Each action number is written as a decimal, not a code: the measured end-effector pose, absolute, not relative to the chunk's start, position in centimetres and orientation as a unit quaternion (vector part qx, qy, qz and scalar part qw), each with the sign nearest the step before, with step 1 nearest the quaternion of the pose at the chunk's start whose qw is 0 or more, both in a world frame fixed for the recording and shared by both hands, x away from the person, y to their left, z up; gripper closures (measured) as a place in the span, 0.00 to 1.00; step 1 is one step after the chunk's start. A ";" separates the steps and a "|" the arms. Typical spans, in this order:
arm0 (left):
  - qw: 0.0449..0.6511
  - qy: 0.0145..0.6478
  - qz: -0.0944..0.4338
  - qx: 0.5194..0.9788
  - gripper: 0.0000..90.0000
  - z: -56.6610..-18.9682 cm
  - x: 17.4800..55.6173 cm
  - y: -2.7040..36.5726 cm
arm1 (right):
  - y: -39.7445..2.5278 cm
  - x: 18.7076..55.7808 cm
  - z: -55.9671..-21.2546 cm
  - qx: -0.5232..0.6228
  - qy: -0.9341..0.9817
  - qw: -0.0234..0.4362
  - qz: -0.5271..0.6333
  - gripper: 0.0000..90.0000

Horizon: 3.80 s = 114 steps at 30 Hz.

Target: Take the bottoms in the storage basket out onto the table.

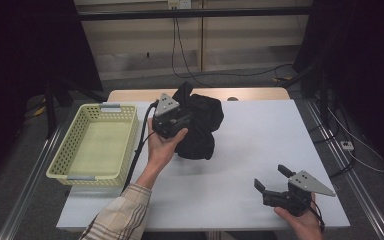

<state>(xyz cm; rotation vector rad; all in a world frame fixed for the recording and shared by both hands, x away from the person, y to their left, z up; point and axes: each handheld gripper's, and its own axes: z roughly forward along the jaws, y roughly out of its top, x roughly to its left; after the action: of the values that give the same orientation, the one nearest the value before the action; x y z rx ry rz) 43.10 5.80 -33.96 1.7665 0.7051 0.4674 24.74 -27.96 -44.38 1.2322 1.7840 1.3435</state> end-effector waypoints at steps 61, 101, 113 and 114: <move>0.386 0.279 0.166 0.864 0.70 -43.3 45.2 1.3 | -27.9 24.8 -44.4 0.463 0.670 0.289 0.503 0.05; 0.412 0.334 0.112 0.840 0.06 -43.2 46.6 2.9 | -28.2 24.8 -44.4 0.470 0.663 0.283 0.509 0.05; 0.439 0.308 0.130 0.834 0.06 -42.1 45.5 2.7 | -28.5 25.0 -44.6 0.476 0.660 0.278 0.510 0.05; 0.437 0.306 0.140 0.834 0.06 -41.9 45.3 2.6 | -28.5 25.0 -44.6 0.477 0.659 0.277 0.511 0.05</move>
<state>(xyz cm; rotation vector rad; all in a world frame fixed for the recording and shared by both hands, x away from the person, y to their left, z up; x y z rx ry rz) 45.27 2.61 -41.89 2.0751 0.7608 0.3488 25.01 -28.48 -44.59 1.2810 1.7691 1.3724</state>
